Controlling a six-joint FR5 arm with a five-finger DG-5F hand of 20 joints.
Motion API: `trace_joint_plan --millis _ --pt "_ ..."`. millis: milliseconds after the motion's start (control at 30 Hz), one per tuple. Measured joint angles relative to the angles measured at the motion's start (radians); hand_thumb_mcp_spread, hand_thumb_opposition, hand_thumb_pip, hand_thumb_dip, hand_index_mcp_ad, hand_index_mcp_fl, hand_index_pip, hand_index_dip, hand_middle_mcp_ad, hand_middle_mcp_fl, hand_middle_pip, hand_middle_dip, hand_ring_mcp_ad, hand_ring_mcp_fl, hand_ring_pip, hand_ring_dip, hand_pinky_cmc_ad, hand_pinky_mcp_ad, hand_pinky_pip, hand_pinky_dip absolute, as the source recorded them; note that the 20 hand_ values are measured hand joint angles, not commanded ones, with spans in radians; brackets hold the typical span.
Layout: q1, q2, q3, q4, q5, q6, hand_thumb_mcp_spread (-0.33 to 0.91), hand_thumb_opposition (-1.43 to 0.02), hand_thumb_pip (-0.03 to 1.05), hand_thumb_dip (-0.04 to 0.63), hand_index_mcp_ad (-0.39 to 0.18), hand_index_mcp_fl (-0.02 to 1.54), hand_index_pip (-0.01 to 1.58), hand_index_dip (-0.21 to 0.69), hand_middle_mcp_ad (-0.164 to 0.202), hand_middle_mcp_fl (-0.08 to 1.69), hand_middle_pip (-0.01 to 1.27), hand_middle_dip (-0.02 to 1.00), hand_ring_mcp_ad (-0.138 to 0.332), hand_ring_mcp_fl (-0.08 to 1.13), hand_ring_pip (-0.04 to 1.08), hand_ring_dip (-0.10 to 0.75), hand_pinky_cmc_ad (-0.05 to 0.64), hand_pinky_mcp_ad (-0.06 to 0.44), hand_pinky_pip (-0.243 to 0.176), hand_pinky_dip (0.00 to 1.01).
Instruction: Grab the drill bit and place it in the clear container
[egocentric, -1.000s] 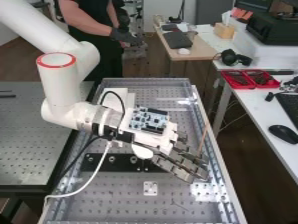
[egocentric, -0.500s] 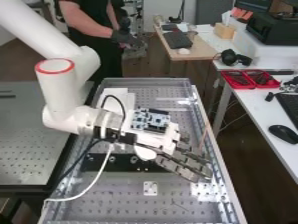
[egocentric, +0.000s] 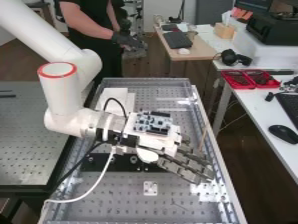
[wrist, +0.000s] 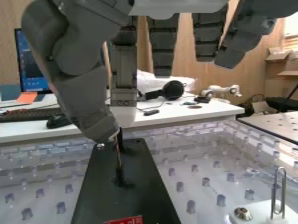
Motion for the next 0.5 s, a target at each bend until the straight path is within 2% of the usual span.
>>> trace_joint_plan --millis 167,267,500 --pt "-0.002 -0.004 0.0 -0.003 -0.008 -0.015 0.51 -0.82 0.65 0.253 -0.101 0.22 1.47 0.232 0.091 0.13 0.13 0.19 0.248 0.04 0.09 0.033 0.316 0.208 -0.059 0.19" --pt "-0.003 -0.004 -0.002 0.002 -0.012 -0.02 0.51 -0.83 0.65 0.253 -0.101 0.22 1.47 0.23 0.091 0.13 0.13 0.19 0.253 0.04 0.09 0.033 0.316 0.195 -0.059 0.19" --pt "-0.003 -0.007 -0.004 0.015 -0.013 -0.017 0.51 -0.83 0.65 0.253 -0.101 0.22 1.47 0.222 0.091 0.13 0.13 0.19 0.241 0.05 0.09 0.033 0.314 0.202 -0.059 0.19"
